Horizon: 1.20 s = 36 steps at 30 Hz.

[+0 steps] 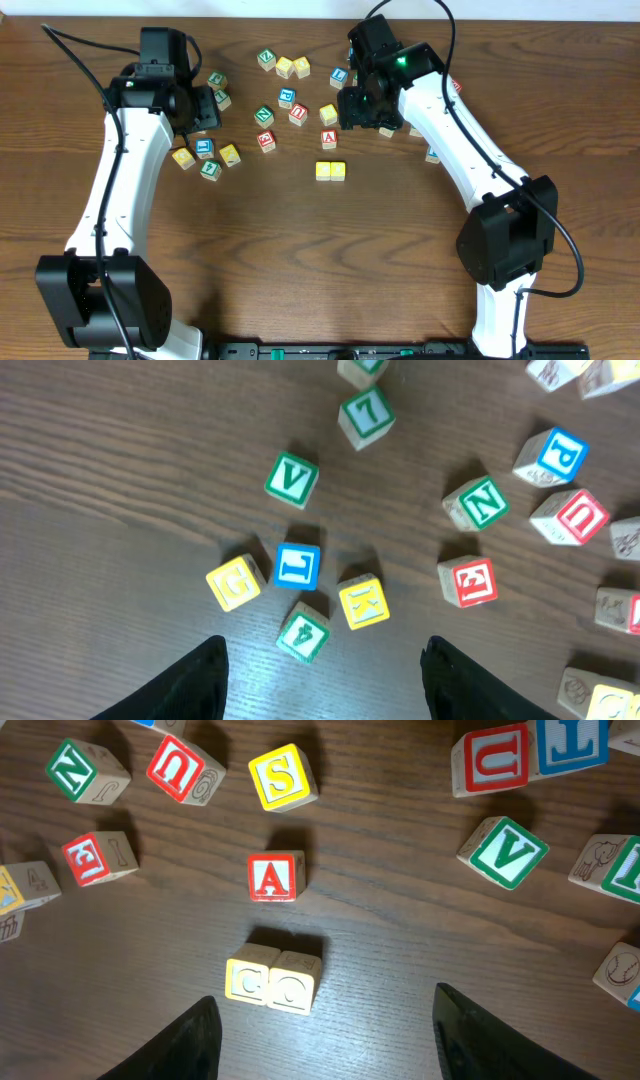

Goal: Spell out CORL
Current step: 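Move the right gripper up and right toward the green R block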

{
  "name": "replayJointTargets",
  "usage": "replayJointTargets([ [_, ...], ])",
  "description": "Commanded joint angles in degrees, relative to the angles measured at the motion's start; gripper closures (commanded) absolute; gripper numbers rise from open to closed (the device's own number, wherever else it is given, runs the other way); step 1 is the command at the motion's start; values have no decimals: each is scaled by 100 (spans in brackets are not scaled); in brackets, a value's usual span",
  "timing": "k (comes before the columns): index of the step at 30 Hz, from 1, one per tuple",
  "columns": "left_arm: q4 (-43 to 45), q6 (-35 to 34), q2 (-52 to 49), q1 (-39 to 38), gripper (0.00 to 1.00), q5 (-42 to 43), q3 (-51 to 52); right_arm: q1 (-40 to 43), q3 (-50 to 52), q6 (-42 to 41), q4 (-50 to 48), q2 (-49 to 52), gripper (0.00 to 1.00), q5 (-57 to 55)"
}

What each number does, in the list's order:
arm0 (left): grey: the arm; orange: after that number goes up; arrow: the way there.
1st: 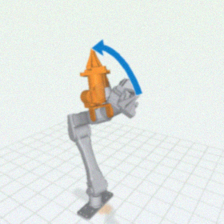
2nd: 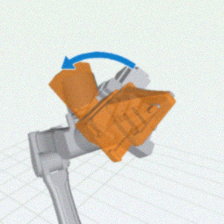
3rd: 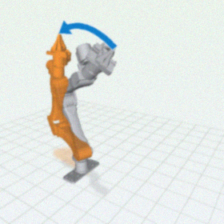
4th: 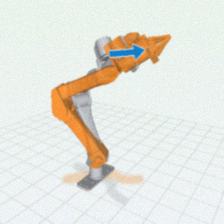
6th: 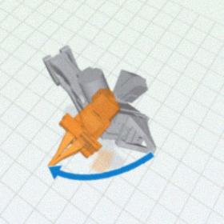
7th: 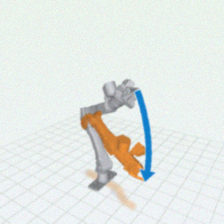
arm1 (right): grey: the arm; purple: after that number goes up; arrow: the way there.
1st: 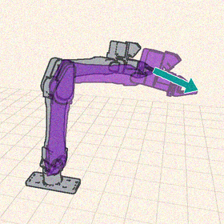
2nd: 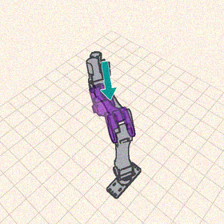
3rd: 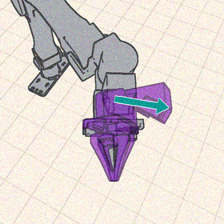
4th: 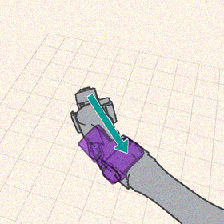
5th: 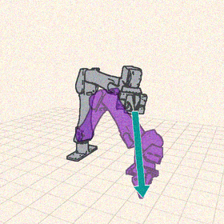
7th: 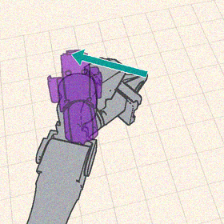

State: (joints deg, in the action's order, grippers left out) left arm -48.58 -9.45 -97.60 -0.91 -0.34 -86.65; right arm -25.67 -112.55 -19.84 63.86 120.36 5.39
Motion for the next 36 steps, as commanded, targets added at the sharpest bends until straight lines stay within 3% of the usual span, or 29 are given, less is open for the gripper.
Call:
replayJointTargets([
  [1, -22, -92, 136, 17, 39, 35, 105, 164, -103, 83, 22, -153, 38, 15],
  [12, 4, -96, 136, 15, 39, 35, 105, 721, -103, 4, 48, -153, 38, -61],
  [20, 42, -96, 136, 15, 39, 35, 105, 1084, -98, -1147, 459, -42, 39, -1215],
  [36, 98, -94, 136, 17, 39, 31, 105, 1515, -92, -1226, 275, 660, 41, -1147],
])
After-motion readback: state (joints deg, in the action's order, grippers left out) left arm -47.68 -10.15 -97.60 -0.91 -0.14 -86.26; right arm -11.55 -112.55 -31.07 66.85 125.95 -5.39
